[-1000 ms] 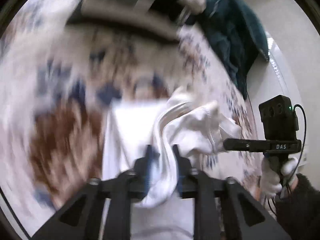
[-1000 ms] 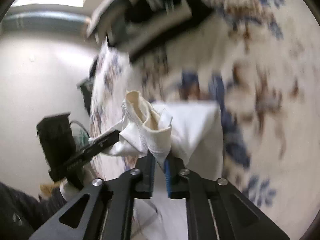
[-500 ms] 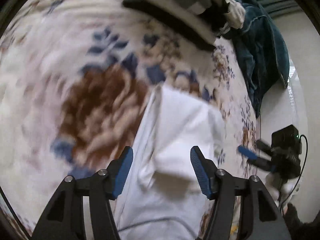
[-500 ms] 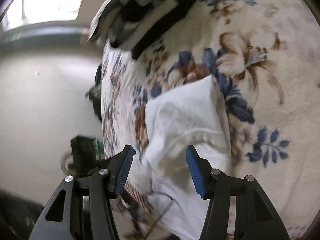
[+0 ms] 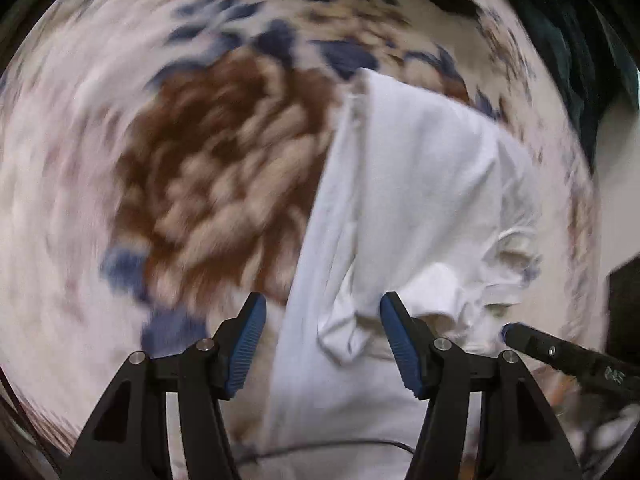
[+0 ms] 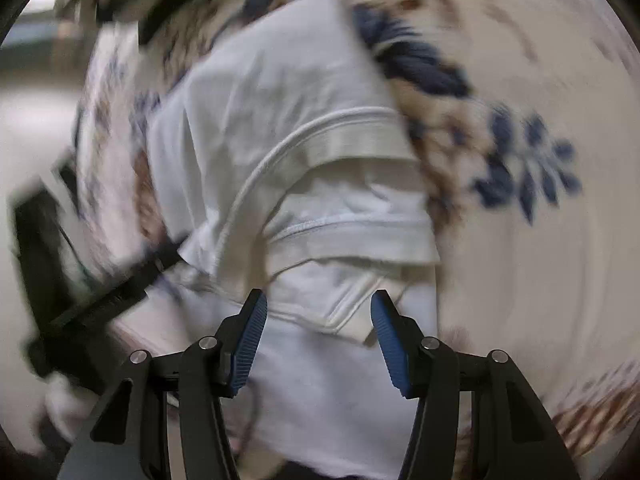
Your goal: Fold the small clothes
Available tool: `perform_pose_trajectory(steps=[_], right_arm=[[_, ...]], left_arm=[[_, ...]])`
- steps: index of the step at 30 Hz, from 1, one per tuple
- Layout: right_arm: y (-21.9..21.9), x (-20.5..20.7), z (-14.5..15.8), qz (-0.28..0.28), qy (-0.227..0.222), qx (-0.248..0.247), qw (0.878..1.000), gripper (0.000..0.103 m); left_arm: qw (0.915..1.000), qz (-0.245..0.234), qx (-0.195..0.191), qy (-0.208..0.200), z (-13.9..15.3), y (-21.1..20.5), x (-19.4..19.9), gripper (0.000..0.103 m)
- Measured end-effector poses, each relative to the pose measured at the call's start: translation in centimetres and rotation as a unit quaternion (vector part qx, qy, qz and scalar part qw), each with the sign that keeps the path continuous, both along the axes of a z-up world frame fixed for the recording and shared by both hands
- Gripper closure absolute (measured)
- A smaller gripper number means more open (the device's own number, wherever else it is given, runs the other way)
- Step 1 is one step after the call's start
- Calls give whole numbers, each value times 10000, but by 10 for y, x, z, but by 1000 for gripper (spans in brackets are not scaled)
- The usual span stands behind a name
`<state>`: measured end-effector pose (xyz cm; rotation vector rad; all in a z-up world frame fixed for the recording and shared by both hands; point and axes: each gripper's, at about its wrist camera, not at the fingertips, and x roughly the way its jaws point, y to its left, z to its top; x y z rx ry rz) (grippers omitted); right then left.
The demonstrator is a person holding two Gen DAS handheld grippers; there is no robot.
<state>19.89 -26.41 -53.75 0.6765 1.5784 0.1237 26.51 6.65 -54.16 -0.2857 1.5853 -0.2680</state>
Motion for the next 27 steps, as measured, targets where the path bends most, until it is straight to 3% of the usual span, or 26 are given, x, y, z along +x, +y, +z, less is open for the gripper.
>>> perform_pose_trajectory(steps=[2, 5, 7, 10, 11, 12, 13, 14, 22, 27], right_arm=[[-17, -10, 5, -704, -90, 479, 9963, 47], [-34, -12, 8, -1521, -316, 1159, 9810, 47], [-41, -6, 7, -1835, -411, 1351, 9728, 47], [-50, 7, -11, -2262, -310, 1173, 9665, 48], [-49, 12, -17, -2356, -240, 1116, 9651, 61], [-51, 14, -27, -2511, -106, 1063, 9620, 73], [-57, 15, -33, -2602, 32, 1020, 9602, 93], [-63, 16, -34, -2702, 76, 1021, 9573, 98], [-75, 5, -11, -2483, -104, 505, 9673, 101], [-70, 10, -6, -2064, -28, 315, 9779, 101]], left_arm=[[9974, 552, -407, 215, 2, 17, -5, 46], [9837, 1328, -1087, 530, 0, 38, -15, 46], [9764, 1575, -1315, 680, -9, 37, -13, 46], [9790, 1622, -1071, 620, -22, 29, -7, 49], [9809, 1621, -922, 548, -23, 25, -3, 50], [9835, 1588, -800, 347, -20, 22, 0, 60], [9856, 1513, -729, 199, -17, 20, 2, 84], [9889, 1367, -581, 59, -14, 15, 4, 88], [9968, 641, 139, -446, -6, 3, 13, 91], [9977, 584, -35, -345, 3, 8, 14, 90]])
